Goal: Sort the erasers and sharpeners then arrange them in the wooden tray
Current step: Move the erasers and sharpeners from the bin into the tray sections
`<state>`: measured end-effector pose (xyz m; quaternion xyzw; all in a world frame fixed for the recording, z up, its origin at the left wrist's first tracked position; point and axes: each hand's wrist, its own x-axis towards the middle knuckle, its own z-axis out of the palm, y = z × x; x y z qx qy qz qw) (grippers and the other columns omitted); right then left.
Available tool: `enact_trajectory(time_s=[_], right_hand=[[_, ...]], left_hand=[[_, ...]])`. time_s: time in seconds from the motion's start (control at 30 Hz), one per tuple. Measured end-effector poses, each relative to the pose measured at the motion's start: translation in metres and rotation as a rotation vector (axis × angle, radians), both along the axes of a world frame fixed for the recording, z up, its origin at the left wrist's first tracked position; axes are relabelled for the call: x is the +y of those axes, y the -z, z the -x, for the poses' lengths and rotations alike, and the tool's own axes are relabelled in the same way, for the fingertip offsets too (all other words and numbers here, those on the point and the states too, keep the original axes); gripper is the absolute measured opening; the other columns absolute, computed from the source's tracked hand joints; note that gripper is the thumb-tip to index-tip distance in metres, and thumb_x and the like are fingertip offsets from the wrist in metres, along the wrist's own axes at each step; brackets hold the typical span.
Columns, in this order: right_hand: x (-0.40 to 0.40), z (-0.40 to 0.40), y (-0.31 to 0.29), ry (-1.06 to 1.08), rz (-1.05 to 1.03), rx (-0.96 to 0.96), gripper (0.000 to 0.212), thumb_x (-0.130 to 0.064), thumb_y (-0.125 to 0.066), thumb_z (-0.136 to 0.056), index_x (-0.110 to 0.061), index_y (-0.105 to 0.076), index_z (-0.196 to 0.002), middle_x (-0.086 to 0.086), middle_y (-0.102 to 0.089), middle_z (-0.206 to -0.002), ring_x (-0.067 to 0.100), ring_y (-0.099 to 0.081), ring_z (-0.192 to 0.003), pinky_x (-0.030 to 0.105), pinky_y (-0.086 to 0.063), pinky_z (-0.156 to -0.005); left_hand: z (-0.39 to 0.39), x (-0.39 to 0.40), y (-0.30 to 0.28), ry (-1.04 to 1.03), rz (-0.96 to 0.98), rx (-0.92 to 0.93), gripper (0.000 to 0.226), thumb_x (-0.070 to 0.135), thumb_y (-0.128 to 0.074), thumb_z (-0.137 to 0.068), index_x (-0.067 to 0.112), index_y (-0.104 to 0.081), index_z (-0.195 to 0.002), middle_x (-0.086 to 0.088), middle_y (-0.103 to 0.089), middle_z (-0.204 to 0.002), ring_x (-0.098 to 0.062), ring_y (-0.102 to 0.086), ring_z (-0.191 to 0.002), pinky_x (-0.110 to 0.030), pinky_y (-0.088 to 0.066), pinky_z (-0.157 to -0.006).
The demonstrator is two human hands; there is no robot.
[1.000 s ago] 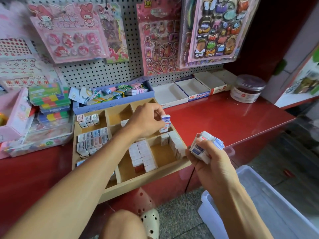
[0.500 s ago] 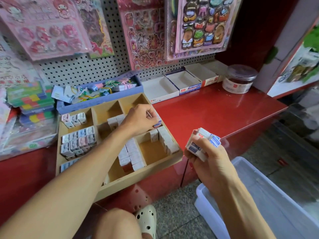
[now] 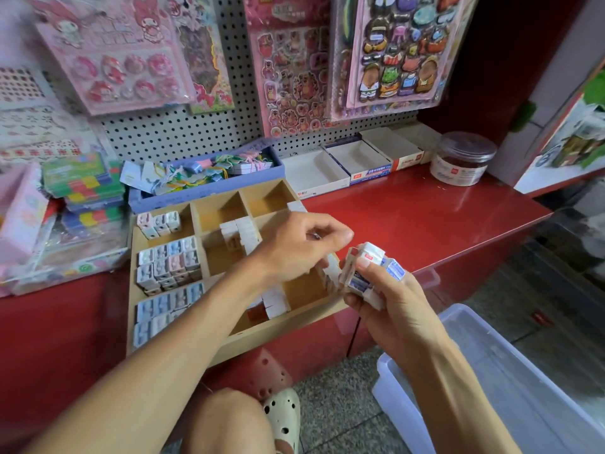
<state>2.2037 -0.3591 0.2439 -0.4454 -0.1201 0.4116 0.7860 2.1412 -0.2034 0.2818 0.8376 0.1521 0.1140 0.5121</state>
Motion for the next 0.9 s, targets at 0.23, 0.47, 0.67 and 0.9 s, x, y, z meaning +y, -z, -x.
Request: enact_trajectory(time_s=[0.23,0.47,0.67,0.9], right_hand=[[0.007,0.012,-0.009,-0.089,0.122,-0.156,0.031,-0.008,-0.067,-0.085,-0.002,-0.063,-0.115,0.006,-0.065,-0.08,0.011,-0.059,-0.064,0.023,-0.043,-0.053],[0.01,0.016,-0.006,-0.063,0.188,-0.242,0.045,-0.011,-0.087,-0.069,-0.006,-0.062,-0.106,0.001,-0.065,-0.073,0.011,-0.057,-0.062,0.022,-0.041,-0.049],[0.009,0.013,-0.005,-0.032,0.127,-0.196,0.062,-0.021,-0.089,-0.07,-0.002,-0.058,-0.119,0.005,-0.067,-0.081,0.011,-0.062,-0.066,0.025,-0.039,-0.055],[0.011,0.013,-0.003,0.024,0.067,-0.131,0.052,-0.024,-0.08,-0.079,0.0,-0.057,-0.118,0.009,-0.065,-0.081,0.013,-0.056,-0.064,0.024,-0.033,-0.052]], left_hand=[[0.015,0.005,-0.016,0.064,0.102,0.111,0.008,0.026,-0.072,-0.087,0.021,-0.078,-0.089,0.003,-0.07,-0.077,-0.007,-0.061,-0.07,-0.023,-0.048,-0.055],[0.019,0.006,-0.02,0.127,0.09,0.131,0.011,0.01,-0.071,-0.088,0.004,-0.075,-0.095,-0.009,-0.072,-0.079,-0.016,-0.068,-0.072,-0.029,-0.058,-0.069],[0.022,0.009,-0.016,0.084,0.183,0.108,0.007,0.007,-0.062,-0.094,0.006,-0.068,-0.097,-0.008,-0.065,-0.087,-0.015,-0.066,-0.077,-0.029,-0.059,-0.067],[0.026,0.009,-0.009,0.045,0.517,0.079,0.014,0.002,-0.05,-0.099,0.008,-0.062,-0.096,-0.011,-0.064,-0.088,-0.012,-0.066,-0.069,-0.021,-0.053,-0.055]])
